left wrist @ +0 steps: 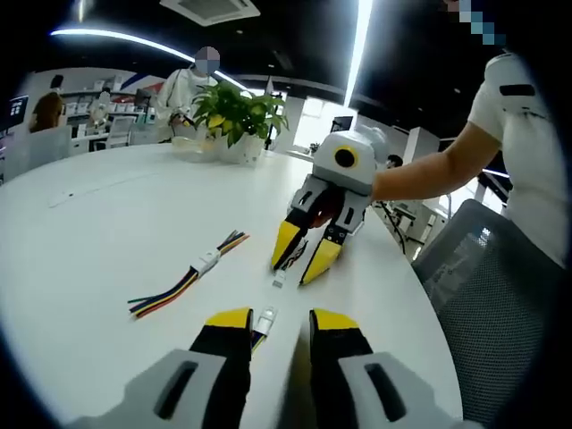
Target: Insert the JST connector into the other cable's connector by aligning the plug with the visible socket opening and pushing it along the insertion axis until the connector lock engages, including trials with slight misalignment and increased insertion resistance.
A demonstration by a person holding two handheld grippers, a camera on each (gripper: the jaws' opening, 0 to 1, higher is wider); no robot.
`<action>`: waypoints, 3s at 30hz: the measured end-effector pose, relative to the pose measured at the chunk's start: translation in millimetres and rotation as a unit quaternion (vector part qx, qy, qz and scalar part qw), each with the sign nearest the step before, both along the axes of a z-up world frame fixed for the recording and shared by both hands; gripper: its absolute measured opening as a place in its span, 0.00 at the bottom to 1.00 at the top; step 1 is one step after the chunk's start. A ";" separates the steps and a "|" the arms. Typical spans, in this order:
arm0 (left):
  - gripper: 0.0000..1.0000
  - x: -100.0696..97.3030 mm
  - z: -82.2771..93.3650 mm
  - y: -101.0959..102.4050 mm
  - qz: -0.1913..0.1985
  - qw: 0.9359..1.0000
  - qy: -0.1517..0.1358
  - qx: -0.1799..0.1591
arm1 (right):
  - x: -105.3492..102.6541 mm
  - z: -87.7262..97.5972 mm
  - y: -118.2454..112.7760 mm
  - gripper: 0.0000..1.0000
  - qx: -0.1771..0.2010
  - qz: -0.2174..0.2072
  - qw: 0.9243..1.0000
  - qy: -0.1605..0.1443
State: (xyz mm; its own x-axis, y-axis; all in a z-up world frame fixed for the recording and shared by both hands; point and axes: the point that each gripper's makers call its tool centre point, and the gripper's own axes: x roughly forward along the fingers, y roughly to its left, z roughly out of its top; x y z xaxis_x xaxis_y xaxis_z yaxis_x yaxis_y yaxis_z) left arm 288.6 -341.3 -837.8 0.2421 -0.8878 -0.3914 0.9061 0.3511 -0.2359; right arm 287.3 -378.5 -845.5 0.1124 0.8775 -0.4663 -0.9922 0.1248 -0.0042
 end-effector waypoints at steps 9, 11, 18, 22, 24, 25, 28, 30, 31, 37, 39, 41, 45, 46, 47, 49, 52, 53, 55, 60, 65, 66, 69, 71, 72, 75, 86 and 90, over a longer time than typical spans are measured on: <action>0.12 0.2 -4.4 3.0 0.003 1.000 -0.004 0.006 | 1.9 -2.3 -2.3 0.09 0.004 -0.008 1.000 0.000; 0.10 1.4 -4.5 4.1 0.007 1.000 -0.006 0.006 | 1.6 -3.4 -2.4 0.08 0.004 -0.007 1.000 0.000; 0.05 3.9 -5.1 6.2 0.010 1.000 -0.020 0.014 | 1.7 -3.6 -1.5 0.07 0.009 -0.004 1.000 -0.007; 0.04 3.0 -5.4 6.3 0.008 1.000 -0.024 0.013 | 1.5 -3.4 -0.6 0.05 0.014 -0.002 1.000 -0.011; 0.04 3.8 -5.6 6.4 0.008 1.000 -0.027 0.014 | 1.5 -3.2 -0.7 0.04 0.019 -0.003 1.000 -0.009; 0.03 4.0 -5.7 6.6 0.008 0.999 -0.028 0.014 | 1.6 -3.2 -0.6 0.04 0.020 -0.004 1.000 -0.008; 0.00 4.3 -6.4 6.9 0.004 0.999 -0.038 0.017 | 1.9 -3.0 -0.6 0.04 0.022 -0.006 1.000 -0.008; 0.00 4.4 -6.3 6.8 0.004 0.999 -0.040 0.016 | 2.1 -3.0 -0.5 0.04 0.023 -0.010 1.000 -0.005; 0.00 4.5 -6.2 6.8 0.003 0.999 -0.041 0.016 | 2.2 -3.0 -0.5 0.03 0.023 -0.011 1.000 -0.004; 0.00 3.6 -6.4 6.0 -0.006 0.999 -0.046 0.023 | 2.4 -3.2 -0.7 0.03 0.023 -0.017 1.000 0.000; 0.00 2.9 -6.1 6.6 -0.020 0.998 -0.054 0.039 | 2.0 -3.2 -0.5 0.03 0.020 -0.019 1.000 0.000; 0.00 1.0 -6.0 6.2 -0.033 0.996 -0.061 0.055 | -1.0 -2.8 0.9 0.03 0.009 -0.013 1.000 -0.014; 0.00 -2.4 -5.6 4.3 -0.050 0.994 -0.066 0.069 | -7.2 1.0 5.1 0.02 0.008 -0.005 1.000 -0.017; 0.00 -2.8 -5.6 4.1 -0.052 0.994 -0.069 0.073 | -6.9 2.9 5.5 0.02 0.009 -0.006 1.000 -0.018; 0.00 -3.3 -5.6 4.1 -0.055 0.993 -0.070 0.076 | -6.5 4.6 6.0 0.02 0.011 -0.008 1.000 -0.017; 0.00 -4.9 -4.1 3.3 -0.061 0.992 -0.073 0.081 | -4.1 7.9 6.0 0.02 0.010 -0.012 1.000 -0.020; 0.00 -5.7 -0.5 2.3 -0.066 0.991 -0.080 0.087 | -1.5 11.1 5.6 0.02 0.011 -0.019 1.000 -0.021; 0.00 -5.4 1.1 1.9 -0.066 0.991 -0.081 0.086 | -0.7 11.5 5.3 0.02 0.011 -0.022 1.000 -0.019; 0.00 -5.2 3.6 1.7 -0.065 0.991 -0.084 0.084 | -0.5 11.9 5.5 0.02 0.010 -0.024 0.999 -0.022; 0.00 -5.1 9.3 2.5 -0.064 0.991 -0.085 0.079 | -3.7 18.3 9.1 0.02 0.018 -0.021 0.999 -0.025; 0.00 -6.9 19.7 2.1 -0.067 0.991 -0.089 0.069 | -5.5 26.8 14.4 0.02 0.031 -0.017 0.999 -0.031; 0.00 -6.8 21.7 1.9 -0.068 0.991 -0.090 0.067 | -6.1 27.8 15.4 0.02 0.033 -0.015 0.999 -0.032; 0.00 -5.7 25.4 1.4 -0.067 0.991 -0.093 0.065 | -6.4 30.2 18.2 0.02 0.034 -0.011 0.999 -0.037; 0.00 -5.6 27.1 0.9 -0.068 0.991 -0.094 0.063 | -6.5 31.2 19.4 0.02 0.033 -0.008 0.999 -0.042; 0.00 -5.1 28.1 0.8 -0.067 0.991 -0.095 0.062 | -6.6 32.0 20.0 0.02 0.033 -0.007 0.998 -0.043; 0.00 -5.1 30.9 0.2 -0.067 0.991 -0.097 0.058 | -7.0 34.0 21.5 0.02 0.036 -0.005 0.998 -0.046; 0.00 -4.6 31.3 0.6 -0.065 0.991 -0.096 0.059 | -6.3 35.8 23.0 0.02 0.034 -0.006 0.998 -0.049; 0.00 -4.4 31.6 1.2 -0.063 0.992 -0.095 0.055 | -6.1 36.6 23.4 0.02 0.032 -0.005 0.998 -0.050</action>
